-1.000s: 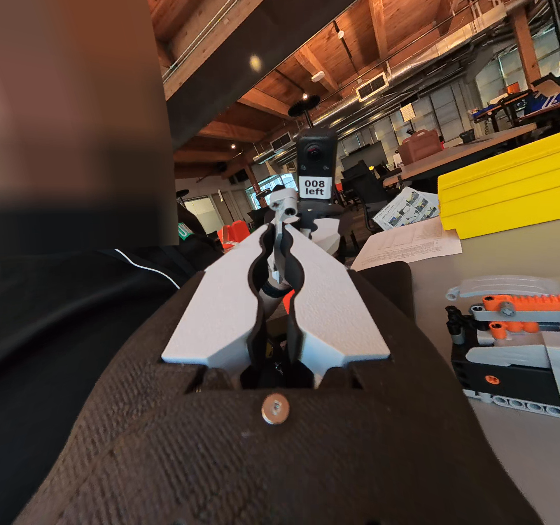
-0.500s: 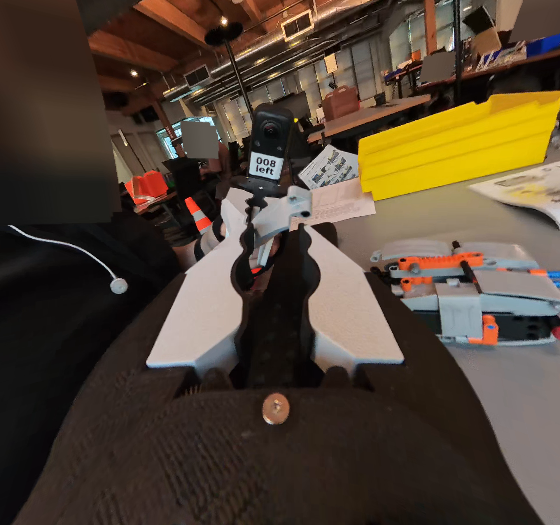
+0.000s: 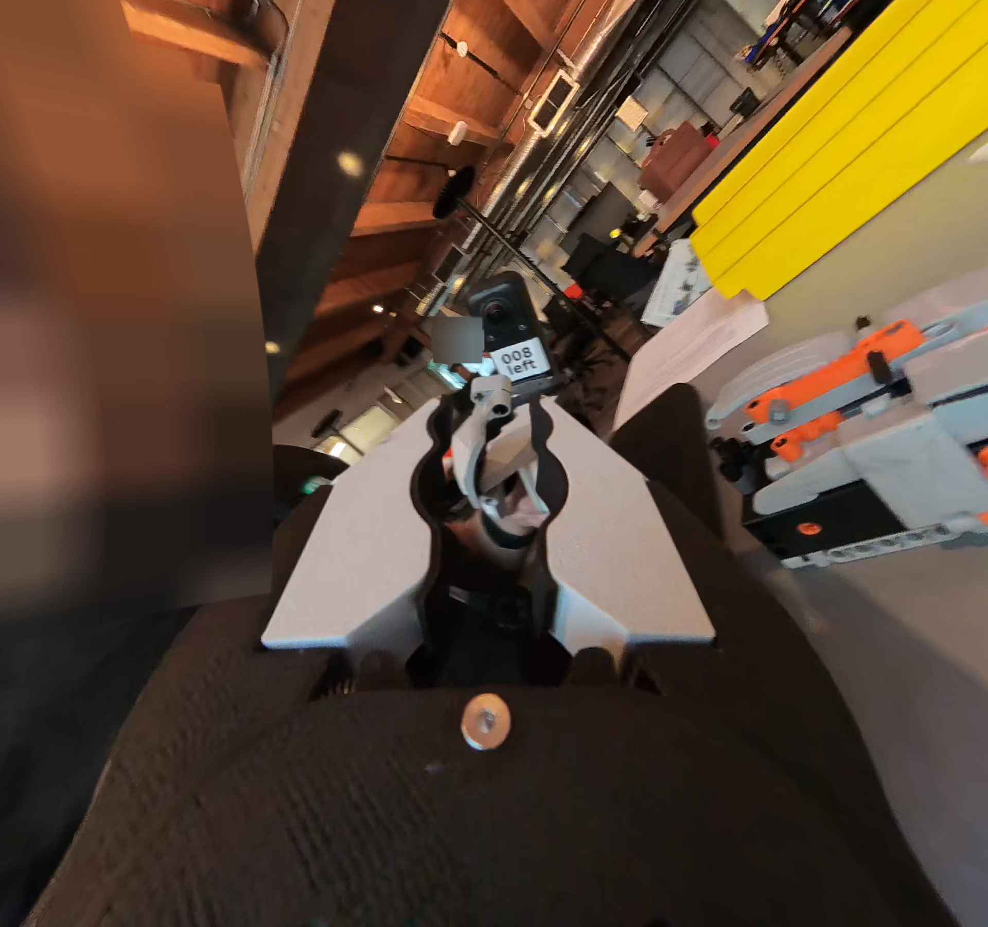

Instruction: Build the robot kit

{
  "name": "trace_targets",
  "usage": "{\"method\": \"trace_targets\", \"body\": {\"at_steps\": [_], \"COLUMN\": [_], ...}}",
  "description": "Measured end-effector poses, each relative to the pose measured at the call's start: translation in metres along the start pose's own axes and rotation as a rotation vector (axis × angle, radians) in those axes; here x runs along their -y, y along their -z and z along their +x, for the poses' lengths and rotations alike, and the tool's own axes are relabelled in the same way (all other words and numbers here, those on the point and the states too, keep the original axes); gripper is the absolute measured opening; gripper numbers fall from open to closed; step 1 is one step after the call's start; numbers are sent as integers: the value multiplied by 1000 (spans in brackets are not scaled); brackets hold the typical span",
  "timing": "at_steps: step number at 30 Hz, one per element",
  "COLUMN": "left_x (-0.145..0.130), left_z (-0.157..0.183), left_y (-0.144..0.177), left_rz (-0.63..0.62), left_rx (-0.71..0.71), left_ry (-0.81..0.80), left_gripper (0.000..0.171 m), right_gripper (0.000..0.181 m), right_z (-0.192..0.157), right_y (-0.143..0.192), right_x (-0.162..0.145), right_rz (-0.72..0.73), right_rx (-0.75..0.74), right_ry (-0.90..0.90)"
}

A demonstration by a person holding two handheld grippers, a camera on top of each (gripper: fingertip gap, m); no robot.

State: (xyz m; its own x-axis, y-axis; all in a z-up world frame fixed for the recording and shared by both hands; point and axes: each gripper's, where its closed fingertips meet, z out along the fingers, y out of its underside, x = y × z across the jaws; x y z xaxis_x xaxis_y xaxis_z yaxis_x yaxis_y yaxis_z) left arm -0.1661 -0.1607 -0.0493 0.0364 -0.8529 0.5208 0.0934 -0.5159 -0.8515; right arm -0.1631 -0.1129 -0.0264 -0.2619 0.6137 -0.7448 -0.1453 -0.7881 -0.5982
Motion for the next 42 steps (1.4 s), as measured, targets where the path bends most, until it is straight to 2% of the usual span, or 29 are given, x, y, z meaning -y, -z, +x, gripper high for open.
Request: {"method": "trace_targets", "body": {"at_steps": [2, 4, 8, 12, 14, 17, 25, 28, 35, 36, 39, 40, 42], "left_x": [2, 2, -2, -4, -7, -8, -12, -13, -15, -15, -11, -9, -6], "left_z": [2, 2, 3, 7, 7, 9, 15, 21, 32, 31, 28, 28, 25], "left_y": [0, 1, -1, -4, -6, -6, -5, -5, -5, -6, -6, -6, -5], "left_rz": [16, 24, 3, -23, -42, -52, -76, -91, -128, -127, -103, -89, -63], "left_rx": [-21, -36, -44, -54, -47, -49, -61, -70, -85, -78, -58, -58, -52], "left_ry": [17, 35, 29, 11, 0, -15, -35, -75, -149, -149, -137, -125, -106], "left_gripper": [0, 0, 0, 0, 0, 0, 0, 0, 0, 0, 0, 0, 0], "right_gripper": [27, 27, 25, 25, 22, 13, 14, 14, 14, 14, 15, 22, 23], "right_z": [6, -4, -11, -5, -5, -9, -14, -21, -36, -34, -34, -32, -33], "right_y": [0, 0, -2, -3, -5, -3, -2, -3, -1, -1, 0, 1, 4], "right_x": [0, 5, 6, -6, -12, -10, -15, -18, -21, -21, -11, -6, -1], "right_rz": [-12, 1, -31, -156, -197, -177, -183, -186, -179, -169, -76, -34, -10], "right_rx": [-89, -95, -131, -226, -221, -169, -145, -67, 162, 160, 94, 28, -78], "right_ry": [164, 312, 481, 690, 690, 594, 557, 438, 16, 3, 246, 363, 569]}}
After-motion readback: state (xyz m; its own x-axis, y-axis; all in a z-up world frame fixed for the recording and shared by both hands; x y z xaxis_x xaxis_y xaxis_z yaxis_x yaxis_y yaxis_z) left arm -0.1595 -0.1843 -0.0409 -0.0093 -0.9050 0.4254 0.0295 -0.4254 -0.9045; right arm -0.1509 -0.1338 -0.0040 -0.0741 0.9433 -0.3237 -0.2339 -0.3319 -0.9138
